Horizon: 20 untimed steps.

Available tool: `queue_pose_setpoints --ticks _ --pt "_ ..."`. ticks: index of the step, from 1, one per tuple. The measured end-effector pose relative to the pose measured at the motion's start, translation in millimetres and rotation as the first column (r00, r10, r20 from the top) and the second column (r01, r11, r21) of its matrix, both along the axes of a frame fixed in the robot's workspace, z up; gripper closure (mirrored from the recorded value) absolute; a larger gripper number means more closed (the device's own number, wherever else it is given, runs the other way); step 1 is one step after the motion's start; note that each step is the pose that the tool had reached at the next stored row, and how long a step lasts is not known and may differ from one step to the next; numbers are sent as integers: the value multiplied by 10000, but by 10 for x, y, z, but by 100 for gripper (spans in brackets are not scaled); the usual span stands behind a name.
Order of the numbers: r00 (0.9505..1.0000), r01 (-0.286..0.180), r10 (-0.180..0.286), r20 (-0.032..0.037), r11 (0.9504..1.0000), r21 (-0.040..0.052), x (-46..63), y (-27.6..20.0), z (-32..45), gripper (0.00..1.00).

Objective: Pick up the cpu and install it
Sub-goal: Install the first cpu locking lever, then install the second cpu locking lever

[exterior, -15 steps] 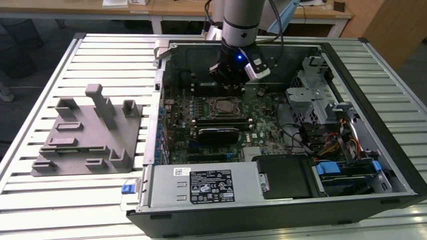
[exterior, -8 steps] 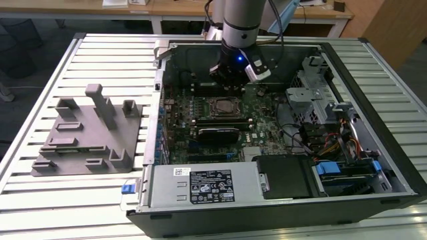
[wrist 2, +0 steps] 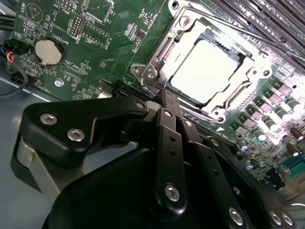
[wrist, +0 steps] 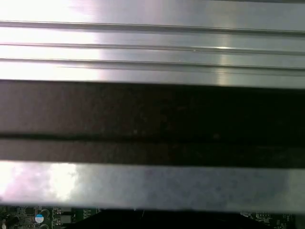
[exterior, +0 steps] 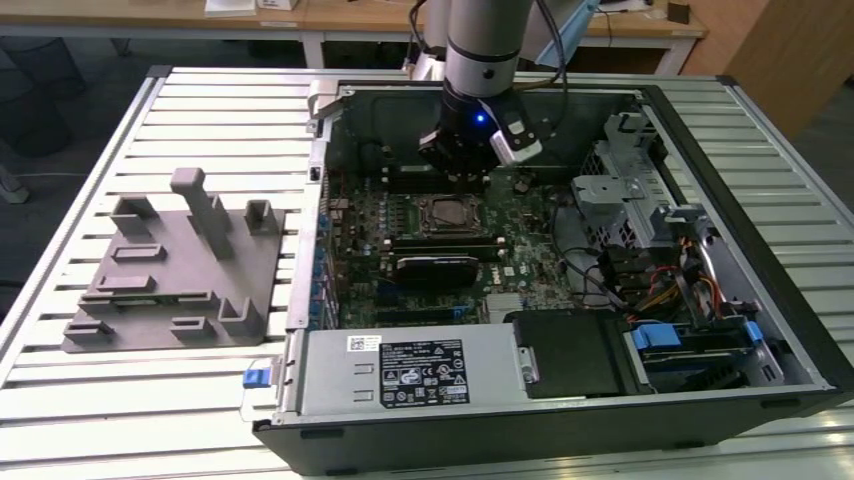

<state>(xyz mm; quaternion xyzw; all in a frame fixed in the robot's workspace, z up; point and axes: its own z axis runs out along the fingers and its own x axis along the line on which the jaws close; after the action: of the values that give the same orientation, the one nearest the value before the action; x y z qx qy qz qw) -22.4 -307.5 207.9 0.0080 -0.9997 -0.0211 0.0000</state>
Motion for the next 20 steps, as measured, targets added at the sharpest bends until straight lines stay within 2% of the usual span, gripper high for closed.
queue_pose_setpoints --ticks 5,13,16,18,20 --pt "10000 -1 1 -1 10000 0 0 -12 0 89" --pt "10000 0 0 0 10000 1 0 -60 0 89" --pt "10000 -1 1 0 10000 0 0 -94 0 89" --pt "10000 0 0 0 10000 0 0 -137 0 89" --pt "10000 1 -1 -1 10000 -1 0 -144 11 89"
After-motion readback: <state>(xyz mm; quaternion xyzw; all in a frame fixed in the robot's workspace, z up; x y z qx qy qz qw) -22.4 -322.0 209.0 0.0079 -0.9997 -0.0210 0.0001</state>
